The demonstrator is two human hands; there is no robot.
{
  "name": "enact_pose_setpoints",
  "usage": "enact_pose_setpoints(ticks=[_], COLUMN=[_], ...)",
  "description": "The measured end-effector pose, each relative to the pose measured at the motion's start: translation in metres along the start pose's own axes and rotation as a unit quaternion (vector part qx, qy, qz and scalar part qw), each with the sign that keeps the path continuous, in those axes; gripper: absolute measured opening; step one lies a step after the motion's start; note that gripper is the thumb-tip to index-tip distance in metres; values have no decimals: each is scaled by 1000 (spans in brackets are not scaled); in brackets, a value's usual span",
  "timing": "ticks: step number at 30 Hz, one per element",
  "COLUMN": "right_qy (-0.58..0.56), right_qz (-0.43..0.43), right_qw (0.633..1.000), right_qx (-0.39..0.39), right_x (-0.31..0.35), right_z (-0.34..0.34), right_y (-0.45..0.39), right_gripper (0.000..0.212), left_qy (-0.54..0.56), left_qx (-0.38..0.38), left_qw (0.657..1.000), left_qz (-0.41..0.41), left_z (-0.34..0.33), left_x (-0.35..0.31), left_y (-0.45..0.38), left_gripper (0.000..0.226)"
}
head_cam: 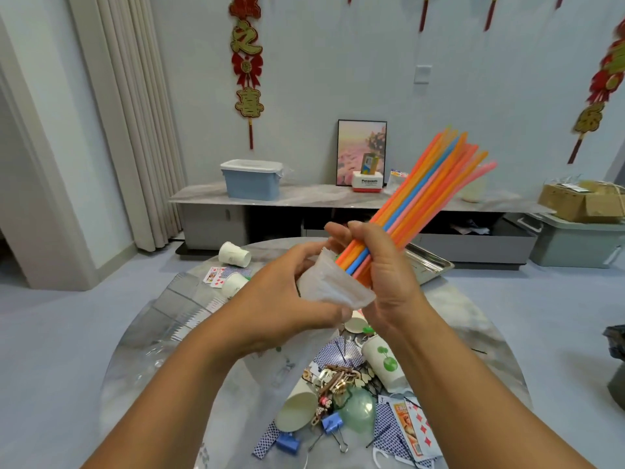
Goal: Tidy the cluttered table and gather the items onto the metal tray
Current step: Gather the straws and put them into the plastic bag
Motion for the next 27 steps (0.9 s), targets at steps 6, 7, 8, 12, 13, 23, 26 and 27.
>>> enact_pose_setpoints(ticks=[6,7,8,12,13,23,26,27], right_qy=[65,73,77,98,113,165,263,269], right_qz=[-30,-28,-25,-12,-12,50,22,11], right_qw=[989,987,985,980,979,982,954,950], right_qx=[130,141,150,172,171,83,141,156], right_x=[-4,0,4,21,24,41,36,36], right_z=[-26,-27,-27,-38,-39,-33,-44,-46], right_y=[6,7,7,8,9,6,7,9], right_gripper=[32,33,39,47,46,36,42,43], left_qy=[32,41,53,91,95,115,106,106], left_qx=[8,7,4,-3,0,-42,-86,-106], left_qw=[999,999,998,996,995,992,989,987], left_qz=[-16,-17,-18,-22,-24,-39,-50,-55], left_z=[-2,-2,-1,1,1,7,16,21], left_x=[-1,-1,0,0,-1,-5,-12,-14], left_y=[3,3,3,2,2,6,10,11], left_gripper=[75,75,75,80,80,76,79,79])
Point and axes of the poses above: each hand's wrist, its own y-axis away from the middle knuckle, its own z-axis out of the back of the hand, x = y × z, the point moved 9 cm from there along -y, towards the middle knuckle, and after that the axes turned 12 degrees about x, right-handed, at the moved point
